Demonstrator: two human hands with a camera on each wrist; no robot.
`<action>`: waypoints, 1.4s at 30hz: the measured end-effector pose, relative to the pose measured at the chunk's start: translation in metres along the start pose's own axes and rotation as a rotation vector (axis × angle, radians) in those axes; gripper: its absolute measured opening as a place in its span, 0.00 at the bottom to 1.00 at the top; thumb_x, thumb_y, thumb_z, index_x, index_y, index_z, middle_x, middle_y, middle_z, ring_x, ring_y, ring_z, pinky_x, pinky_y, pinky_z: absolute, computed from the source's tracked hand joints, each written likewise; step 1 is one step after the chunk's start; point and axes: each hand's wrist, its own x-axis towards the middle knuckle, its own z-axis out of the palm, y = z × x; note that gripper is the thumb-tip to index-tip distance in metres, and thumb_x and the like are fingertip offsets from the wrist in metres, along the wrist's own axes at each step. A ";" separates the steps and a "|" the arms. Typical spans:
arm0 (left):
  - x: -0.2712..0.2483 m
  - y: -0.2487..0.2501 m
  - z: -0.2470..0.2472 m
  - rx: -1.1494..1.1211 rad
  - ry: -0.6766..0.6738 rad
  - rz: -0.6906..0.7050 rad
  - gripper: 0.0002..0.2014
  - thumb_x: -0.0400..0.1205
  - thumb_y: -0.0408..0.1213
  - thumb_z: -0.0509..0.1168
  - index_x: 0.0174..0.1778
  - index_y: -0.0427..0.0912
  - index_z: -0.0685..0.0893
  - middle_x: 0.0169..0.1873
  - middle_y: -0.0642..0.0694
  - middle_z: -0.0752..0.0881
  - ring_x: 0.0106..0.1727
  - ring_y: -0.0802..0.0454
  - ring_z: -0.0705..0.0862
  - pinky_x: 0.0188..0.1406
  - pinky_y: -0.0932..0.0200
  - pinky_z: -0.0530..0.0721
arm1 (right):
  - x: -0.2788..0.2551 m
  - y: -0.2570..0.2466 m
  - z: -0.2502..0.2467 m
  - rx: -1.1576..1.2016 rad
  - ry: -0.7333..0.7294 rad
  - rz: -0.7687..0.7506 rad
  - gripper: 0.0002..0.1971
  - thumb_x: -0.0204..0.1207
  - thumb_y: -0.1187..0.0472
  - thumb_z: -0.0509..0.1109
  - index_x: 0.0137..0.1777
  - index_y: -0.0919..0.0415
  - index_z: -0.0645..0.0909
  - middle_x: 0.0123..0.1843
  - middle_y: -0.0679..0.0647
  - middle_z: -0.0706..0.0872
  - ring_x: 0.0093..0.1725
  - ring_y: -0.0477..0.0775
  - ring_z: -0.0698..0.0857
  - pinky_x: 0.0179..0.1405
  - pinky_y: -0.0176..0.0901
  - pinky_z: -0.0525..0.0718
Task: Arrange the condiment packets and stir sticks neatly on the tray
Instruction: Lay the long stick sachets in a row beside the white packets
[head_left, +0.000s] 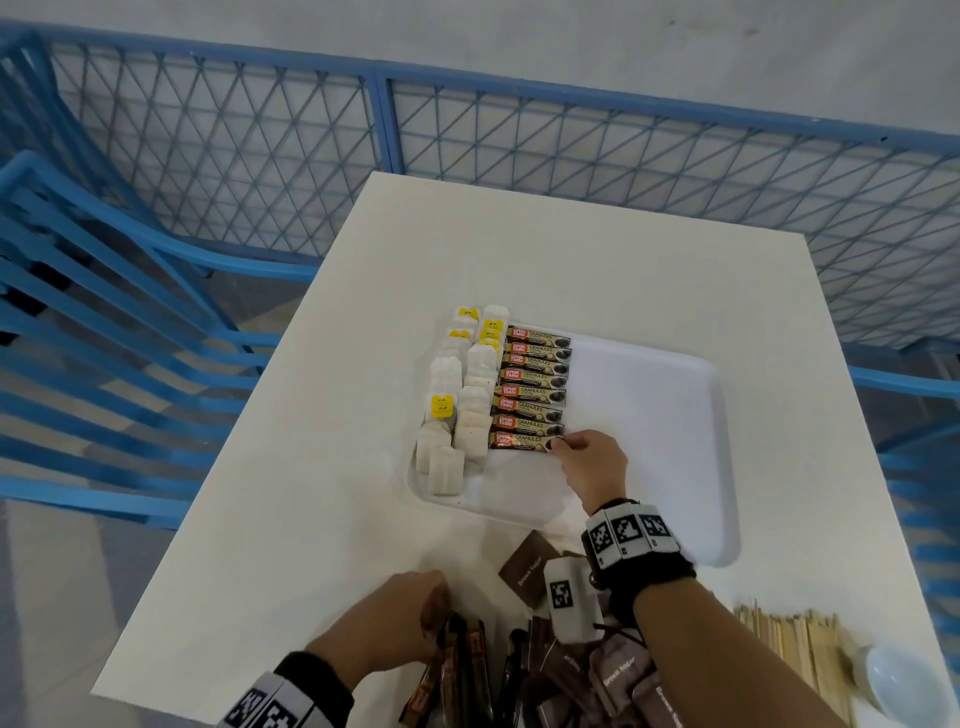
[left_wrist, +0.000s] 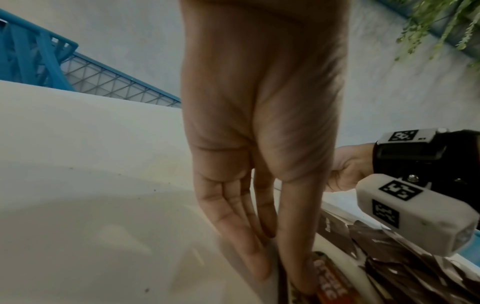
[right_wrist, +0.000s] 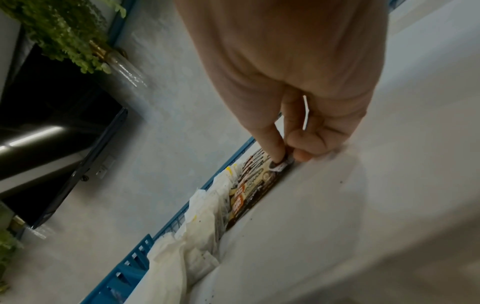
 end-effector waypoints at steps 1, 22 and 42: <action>-0.001 0.000 -0.001 -0.012 0.007 0.006 0.15 0.70 0.35 0.70 0.36 0.52 0.68 0.35 0.59 0.72 0.44 0.53 0.75 0.40 0.61 0.73 | 0.000 -0.001 0.000 -0.023 0.007 -0.001 0.07 0.74 0.59 0.71 0.44 0.64 0.85 0.41 0.58 0.87 0.46 0.60 0.85 0.56 0.52 0.83; -0.002 0.005 0.000 -0.048 -0.003 -0.043 0.14 0.74 0.39 0.72 0.45 0.44 0.71 0.40 0.51 0.77 0.46 0.47 0.80 0.36 0.63 0.75 | -0.054 -0.014 -0.003 -0.125 -0.113 -0.307 0.05 0.76 0.60 0.68 0.49 0.60 0.79 0.42 0.54 0.83 0.39 0.49 0.80 0.36 0.34 0.74; -0.021 -0.010 -0.010 -0.150 0.016 -0.104 0.14 0.76 0.37 0.67 0.58 0.43 0.79 0.50 0.51 0.80 0.50 0.53 0.79 0.40 0.70 0.75 | -0.121 0.025 0.000 -1.062 -0.794 -0.923 0.05 0.75 0.60 0.66 0.50 0.57 0.78 0.56 0.54 0.78 0.61 0.57 0.72 0.59 0.49 0.69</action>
